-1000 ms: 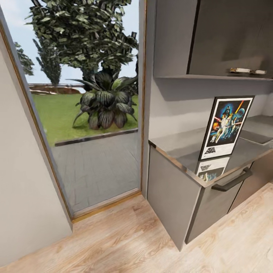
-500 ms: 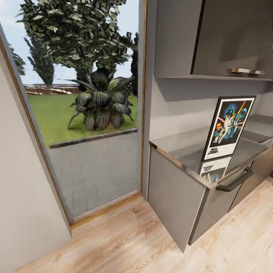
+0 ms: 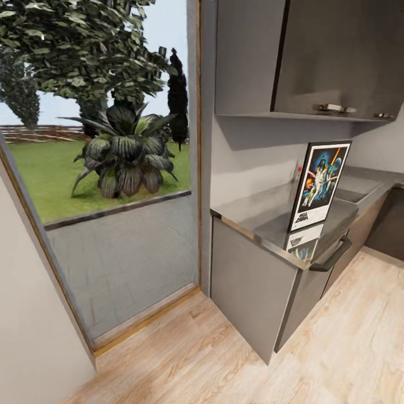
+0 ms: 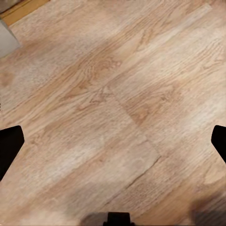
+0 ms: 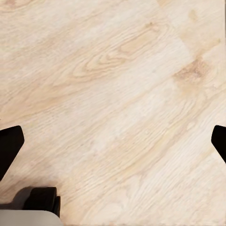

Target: Pick up the poster from the kitchen countertop and hang it on one of the wall nails in the kitchen.

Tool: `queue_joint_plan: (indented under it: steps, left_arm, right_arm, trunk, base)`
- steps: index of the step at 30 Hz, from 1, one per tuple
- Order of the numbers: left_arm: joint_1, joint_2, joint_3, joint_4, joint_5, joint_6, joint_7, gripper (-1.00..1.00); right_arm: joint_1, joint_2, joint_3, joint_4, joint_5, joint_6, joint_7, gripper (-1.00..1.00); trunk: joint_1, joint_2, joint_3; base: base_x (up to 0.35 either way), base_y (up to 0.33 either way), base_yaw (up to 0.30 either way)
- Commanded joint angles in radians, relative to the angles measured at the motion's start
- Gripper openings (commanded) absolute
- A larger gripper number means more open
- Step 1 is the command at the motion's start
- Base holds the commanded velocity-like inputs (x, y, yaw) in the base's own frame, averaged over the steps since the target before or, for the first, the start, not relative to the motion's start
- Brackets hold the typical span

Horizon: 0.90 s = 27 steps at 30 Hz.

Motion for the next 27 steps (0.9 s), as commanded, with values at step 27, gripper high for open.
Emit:
queue_joint_plan:
  steps: [27]
  left_arm:
    - [0.000, -0.003, -0.001, -0.001, 0.002, -0.003, -0.003, 1.00]
  right_arm:
    - [-0.122, 0.254, 0.155, -1.040, 0.020, 0.442, -0.003, 1.00]
  trunk:
    - [0.000, 0.000, 0.002]
  base:
    - [0.000, 0.033, -0.077]
